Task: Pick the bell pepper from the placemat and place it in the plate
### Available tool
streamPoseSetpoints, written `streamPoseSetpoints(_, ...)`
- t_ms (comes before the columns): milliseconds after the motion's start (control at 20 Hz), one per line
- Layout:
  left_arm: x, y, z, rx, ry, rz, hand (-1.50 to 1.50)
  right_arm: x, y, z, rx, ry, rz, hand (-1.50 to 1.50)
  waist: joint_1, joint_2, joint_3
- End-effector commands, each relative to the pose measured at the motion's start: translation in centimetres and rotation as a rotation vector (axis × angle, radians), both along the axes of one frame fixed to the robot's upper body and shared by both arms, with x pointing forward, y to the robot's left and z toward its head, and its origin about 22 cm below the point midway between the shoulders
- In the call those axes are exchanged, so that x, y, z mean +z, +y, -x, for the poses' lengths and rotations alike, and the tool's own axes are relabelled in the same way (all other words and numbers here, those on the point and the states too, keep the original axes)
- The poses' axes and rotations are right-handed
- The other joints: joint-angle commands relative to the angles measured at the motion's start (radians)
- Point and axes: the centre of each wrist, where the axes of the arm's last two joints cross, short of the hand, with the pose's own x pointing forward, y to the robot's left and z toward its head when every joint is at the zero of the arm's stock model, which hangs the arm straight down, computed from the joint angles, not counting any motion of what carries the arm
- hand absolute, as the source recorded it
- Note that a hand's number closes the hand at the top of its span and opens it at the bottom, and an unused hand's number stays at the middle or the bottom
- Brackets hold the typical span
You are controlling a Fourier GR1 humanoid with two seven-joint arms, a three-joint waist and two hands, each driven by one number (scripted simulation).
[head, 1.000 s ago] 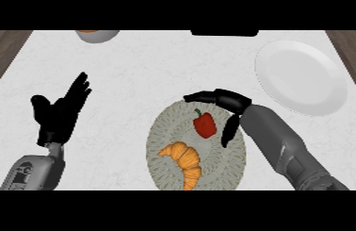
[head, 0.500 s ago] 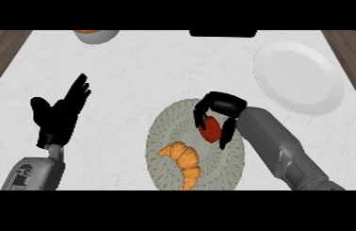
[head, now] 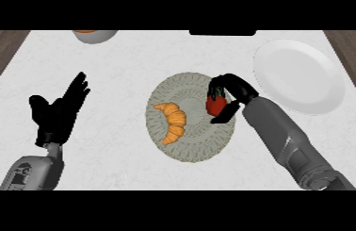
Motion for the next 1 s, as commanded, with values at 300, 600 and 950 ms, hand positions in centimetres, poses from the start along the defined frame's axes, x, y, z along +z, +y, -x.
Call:
streamPoseSetpoints(300,-0.2,-0.4,-0.2,-0.011,0.017,0.012,0.0,9.5,2.5,-5.1,-0.843,-0.39,0.197,1.5,0.013,-0.009,0.003)
streamPoseSetpoints(600,-0.6,-0.5,-0.6,0.012,0.013,-0.007,0.0,11.5,3.9,-6.0,-1.144,-0.545,0.276,1.5,-0.009,-0.004,0.005)
streamPoseSetpoints(950,-1.4,-0.5,-0.2,0.012,0.009,-0.015,0.0,12.8,3.1,-6.4,-1.321,-0.48,0.2,1.5,-0.018,-0.003,0.007)
